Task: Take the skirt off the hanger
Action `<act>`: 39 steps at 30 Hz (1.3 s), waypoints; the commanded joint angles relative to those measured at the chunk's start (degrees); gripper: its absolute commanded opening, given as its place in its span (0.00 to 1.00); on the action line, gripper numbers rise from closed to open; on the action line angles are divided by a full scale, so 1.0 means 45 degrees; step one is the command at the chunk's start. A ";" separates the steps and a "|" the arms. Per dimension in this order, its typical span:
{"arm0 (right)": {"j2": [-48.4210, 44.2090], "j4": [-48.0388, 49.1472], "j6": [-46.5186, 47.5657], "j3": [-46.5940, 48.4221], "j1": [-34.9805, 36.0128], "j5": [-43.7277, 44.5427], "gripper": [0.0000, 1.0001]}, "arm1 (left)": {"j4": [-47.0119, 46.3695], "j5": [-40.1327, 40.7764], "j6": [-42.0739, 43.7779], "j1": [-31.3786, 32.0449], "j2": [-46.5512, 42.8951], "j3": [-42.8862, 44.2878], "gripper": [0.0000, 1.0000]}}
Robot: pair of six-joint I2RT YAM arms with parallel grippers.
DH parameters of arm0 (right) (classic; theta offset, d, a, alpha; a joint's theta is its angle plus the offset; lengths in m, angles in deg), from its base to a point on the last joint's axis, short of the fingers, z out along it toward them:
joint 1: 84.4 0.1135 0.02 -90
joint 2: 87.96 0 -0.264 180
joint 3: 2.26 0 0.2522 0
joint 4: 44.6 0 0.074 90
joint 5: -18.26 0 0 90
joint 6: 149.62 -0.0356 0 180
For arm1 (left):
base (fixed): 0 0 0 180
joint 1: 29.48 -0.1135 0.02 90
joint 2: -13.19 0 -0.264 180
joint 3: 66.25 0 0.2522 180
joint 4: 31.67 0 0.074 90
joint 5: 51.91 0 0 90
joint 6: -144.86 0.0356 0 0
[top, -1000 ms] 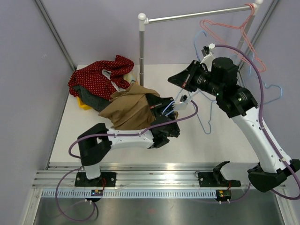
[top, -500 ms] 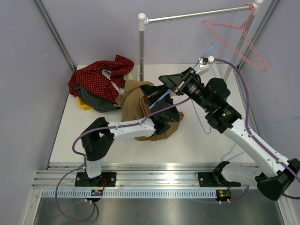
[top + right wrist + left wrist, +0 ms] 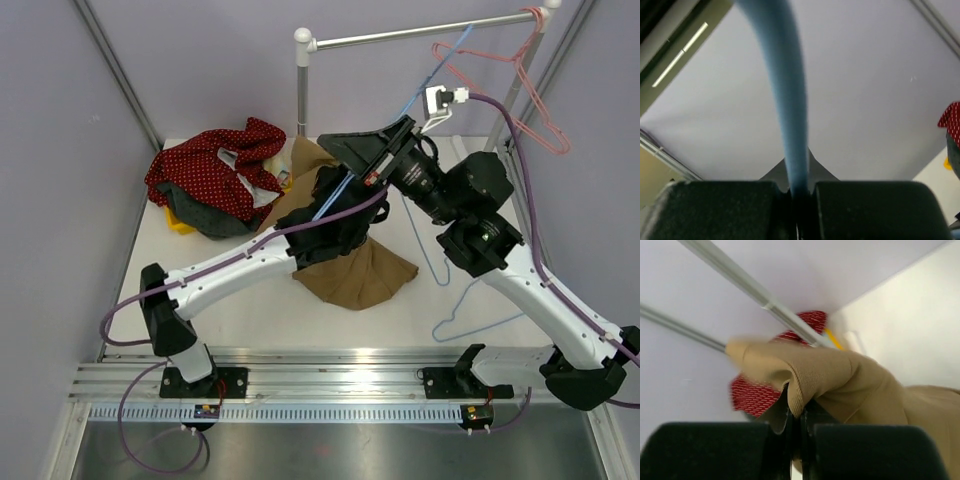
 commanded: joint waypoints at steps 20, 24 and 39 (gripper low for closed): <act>0.1628 -0.6240 0.7013 0.2147 0.0045 0.4284 0.00 | 0.5196 -1.4619 -0.8210 -0.1925 -0.8050 -0.7009 0.00; 0.2392 -0.6141 0.6976 0.2615 -0.1144 0.3819 0.00 | 0.4863 -1.5087 -0.8603 -0.1023 -0.8424 -0.7771 0.00; 0.0833 -0.8173 0.6665 0.1798 -0.2184 0.1181 0.00 | 0.6932 -0.9212 -0.8781 -0.0766 -0.8913 -0.5824 0.00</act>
